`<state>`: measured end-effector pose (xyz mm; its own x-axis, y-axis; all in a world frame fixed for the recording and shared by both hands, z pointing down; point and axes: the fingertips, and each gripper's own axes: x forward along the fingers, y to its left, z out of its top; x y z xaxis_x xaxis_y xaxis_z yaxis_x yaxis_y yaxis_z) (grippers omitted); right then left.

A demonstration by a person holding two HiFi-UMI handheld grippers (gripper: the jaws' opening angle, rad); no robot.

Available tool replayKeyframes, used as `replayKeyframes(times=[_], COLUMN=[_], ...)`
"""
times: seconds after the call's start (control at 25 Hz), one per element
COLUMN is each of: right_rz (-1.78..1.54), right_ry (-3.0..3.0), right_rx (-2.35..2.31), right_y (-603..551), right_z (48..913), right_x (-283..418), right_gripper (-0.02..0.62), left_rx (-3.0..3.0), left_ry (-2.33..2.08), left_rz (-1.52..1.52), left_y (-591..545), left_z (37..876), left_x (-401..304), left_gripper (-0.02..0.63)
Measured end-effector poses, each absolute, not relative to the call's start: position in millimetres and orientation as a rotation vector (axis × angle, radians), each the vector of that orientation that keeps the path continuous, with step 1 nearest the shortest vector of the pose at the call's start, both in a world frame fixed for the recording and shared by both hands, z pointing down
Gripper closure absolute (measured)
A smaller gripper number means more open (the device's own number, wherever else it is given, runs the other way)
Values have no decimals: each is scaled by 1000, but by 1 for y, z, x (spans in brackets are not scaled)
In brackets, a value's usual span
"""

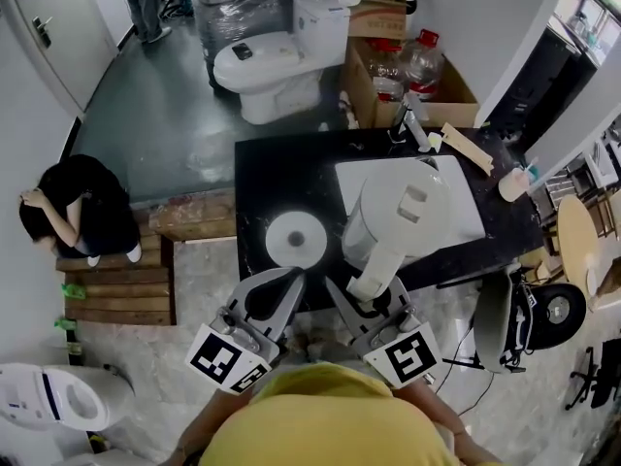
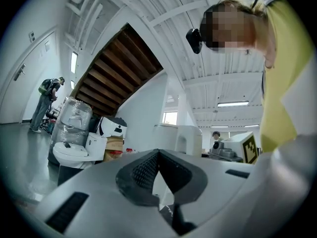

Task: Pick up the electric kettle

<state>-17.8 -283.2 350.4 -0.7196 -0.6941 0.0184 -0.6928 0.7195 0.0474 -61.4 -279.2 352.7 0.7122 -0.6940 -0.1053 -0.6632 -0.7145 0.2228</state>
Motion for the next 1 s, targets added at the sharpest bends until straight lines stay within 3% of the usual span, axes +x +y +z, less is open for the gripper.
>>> replayKeyframes(times=[1.0], right_rz=[-50], right_ry=[-2639], right_rx=[1491], right_y=[-273], right_z=[356], right_x=[36], right_gripper=[489], left_rx=[2731], left_ry=[-1170], left_rz=[-199], left_y=[-275], left_z=[357], left_x=[-42], left_gripper=[597])
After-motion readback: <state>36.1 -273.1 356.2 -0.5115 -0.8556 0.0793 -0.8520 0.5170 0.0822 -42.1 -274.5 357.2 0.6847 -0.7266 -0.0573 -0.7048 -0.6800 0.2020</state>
